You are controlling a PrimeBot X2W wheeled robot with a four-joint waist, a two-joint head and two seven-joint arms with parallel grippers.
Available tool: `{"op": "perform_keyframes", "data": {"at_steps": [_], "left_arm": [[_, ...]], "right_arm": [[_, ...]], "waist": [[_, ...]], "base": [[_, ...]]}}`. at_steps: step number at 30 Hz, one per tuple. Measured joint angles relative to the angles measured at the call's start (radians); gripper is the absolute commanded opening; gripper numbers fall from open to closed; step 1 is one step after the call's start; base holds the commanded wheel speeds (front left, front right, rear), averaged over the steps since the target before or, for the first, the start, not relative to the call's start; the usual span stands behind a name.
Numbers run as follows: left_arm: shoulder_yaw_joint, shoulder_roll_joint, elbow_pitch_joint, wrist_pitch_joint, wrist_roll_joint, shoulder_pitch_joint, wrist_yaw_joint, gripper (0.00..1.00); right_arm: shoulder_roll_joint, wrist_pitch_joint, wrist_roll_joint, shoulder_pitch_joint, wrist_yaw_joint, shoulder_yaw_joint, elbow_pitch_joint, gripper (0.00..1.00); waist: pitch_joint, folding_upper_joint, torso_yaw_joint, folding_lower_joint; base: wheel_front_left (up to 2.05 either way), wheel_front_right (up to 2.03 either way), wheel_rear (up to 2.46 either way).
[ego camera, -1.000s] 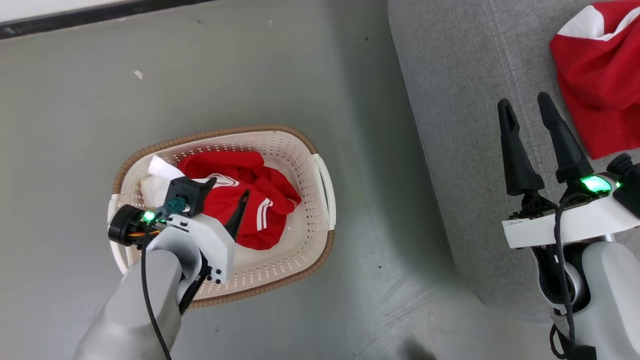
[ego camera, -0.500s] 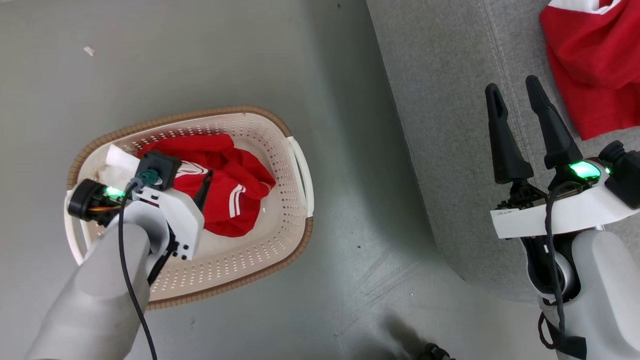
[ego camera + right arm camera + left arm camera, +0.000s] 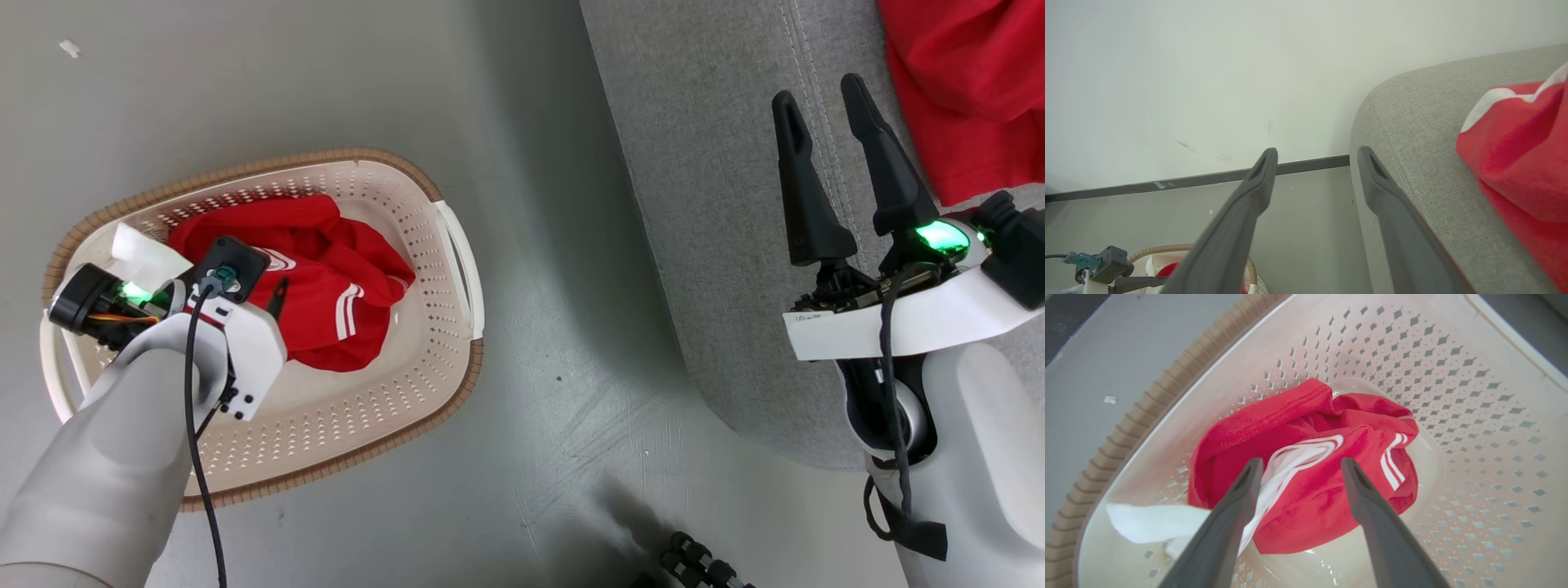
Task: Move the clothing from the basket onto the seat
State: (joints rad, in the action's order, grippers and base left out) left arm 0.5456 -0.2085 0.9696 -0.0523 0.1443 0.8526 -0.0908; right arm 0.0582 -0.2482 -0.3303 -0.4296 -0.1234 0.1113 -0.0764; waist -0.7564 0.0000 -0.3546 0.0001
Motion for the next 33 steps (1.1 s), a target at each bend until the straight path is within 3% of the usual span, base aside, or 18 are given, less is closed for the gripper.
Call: {"op": "perform_keyframes", "data": {"at_steps": [9, 28, 29, 30, 32, 33], "left_arm": [[0.037, -0.023, 0.039, 0.000, -0.061, 0.037, 0.035, 1.00], [0.072, -0.026, 0.145, 0.039, -0.092, 0.045, 0.038, 1.00], [0.071, -0.024, 0.144, 0.032, -0.092, 0.046, 0.041, 0.92], [0.070, -0.023, 0.144, 0.026, -0.092, 0.048, 0.042, 0.67], [0.068, -0.020, 0.145, 0.023, -0.091, 0.059, 0.041, 0.28], [0.067, -0.019, 0.145, 0.018, -0.090, 0.064, 0.041, 0.00]], "right_arm": [[-0.005, -0.007, -0.003, -0.010, 0.000, 0.007, -0.005, 1.00], [-0.013, -0.007, -0.004, -0.031, 0.000, 0.033, 0.019, 1.00], [-0.013, -0.007, -0.004, -0.031, 0.000, 0.033, 0.020, 1.00], [-0.013, -0.007, -0.004, -0.031, 0.000, 0.034, 0.020, 1.00], [-0.013, -0.007, -0.004, -0.031, 0.000, 0.034, 0.020, 1.00], [-0.013, -0.007, -0.004, -0.032, 0.000, 0.034, 0.020, 1.00]], "waist": [[-0.031, 0.0000, -0.024, 0.0000], [-0.043, 0.0000, -0.056, 0.0000], [-0.042, 0.0000, -0.056, 0.0000], [-0.042, 0.0000, -0.057, 0.0000], [-0.041, 0.0000, -0.058, -0.0001], [-0.040, 0.0000, -0.058, 0.0000]], "base": [[0.00, 0.00, 0.00], [0.00, 0.00, 0.00], [0.00, 0.00, 0.00], [0.00, 0.00, 0.00], [0.00, 0.00, 0.00], [0.00, 0.00, 0.00]]}}
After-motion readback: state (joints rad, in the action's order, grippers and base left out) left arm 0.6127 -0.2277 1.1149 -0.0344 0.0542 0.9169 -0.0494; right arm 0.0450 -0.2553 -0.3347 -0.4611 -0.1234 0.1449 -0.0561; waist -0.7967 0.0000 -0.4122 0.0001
